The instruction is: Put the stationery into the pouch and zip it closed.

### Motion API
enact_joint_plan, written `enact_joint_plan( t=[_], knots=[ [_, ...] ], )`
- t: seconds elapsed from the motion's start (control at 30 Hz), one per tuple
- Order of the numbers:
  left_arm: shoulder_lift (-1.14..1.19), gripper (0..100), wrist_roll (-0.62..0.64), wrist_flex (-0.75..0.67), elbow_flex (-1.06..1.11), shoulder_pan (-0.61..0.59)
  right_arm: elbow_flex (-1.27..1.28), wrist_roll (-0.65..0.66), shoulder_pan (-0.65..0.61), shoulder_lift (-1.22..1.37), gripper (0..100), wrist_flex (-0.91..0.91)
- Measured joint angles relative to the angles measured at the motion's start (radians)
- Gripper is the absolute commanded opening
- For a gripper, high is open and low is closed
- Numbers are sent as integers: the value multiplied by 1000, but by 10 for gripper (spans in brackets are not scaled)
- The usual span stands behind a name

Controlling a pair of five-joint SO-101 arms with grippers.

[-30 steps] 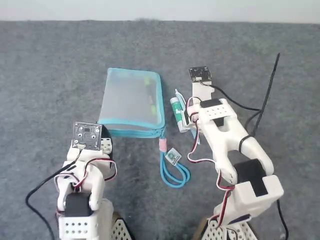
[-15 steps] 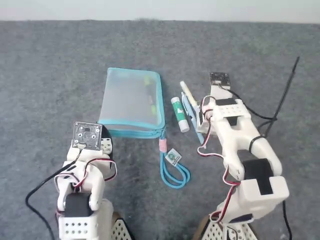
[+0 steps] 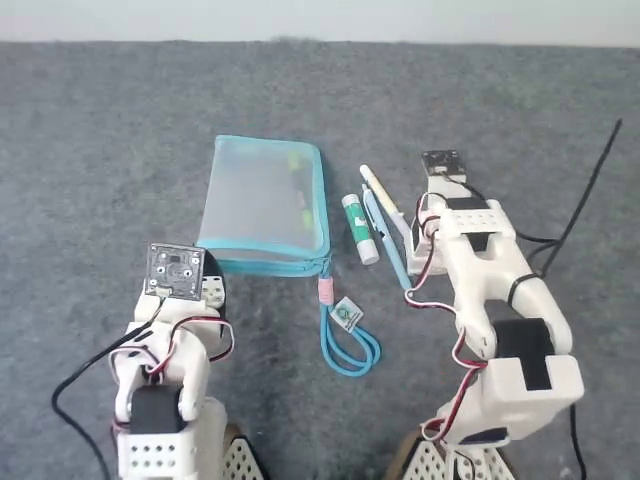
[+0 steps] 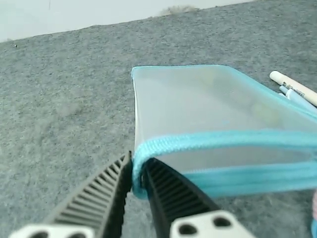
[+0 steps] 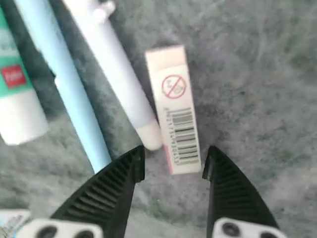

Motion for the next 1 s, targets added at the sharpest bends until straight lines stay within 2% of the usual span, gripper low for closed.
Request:
enact_joint_plan(
  t=[0.33,0.9,1.0],
  knots=[
    [0,12,0,0,0,0,-83,213,114,5,206,64],
    [0,12,0,0,0,0,-187,206,61,11,205,64],
    [0,12,0,0,0,0,-193,249,64,58,205,54]
  ],
)
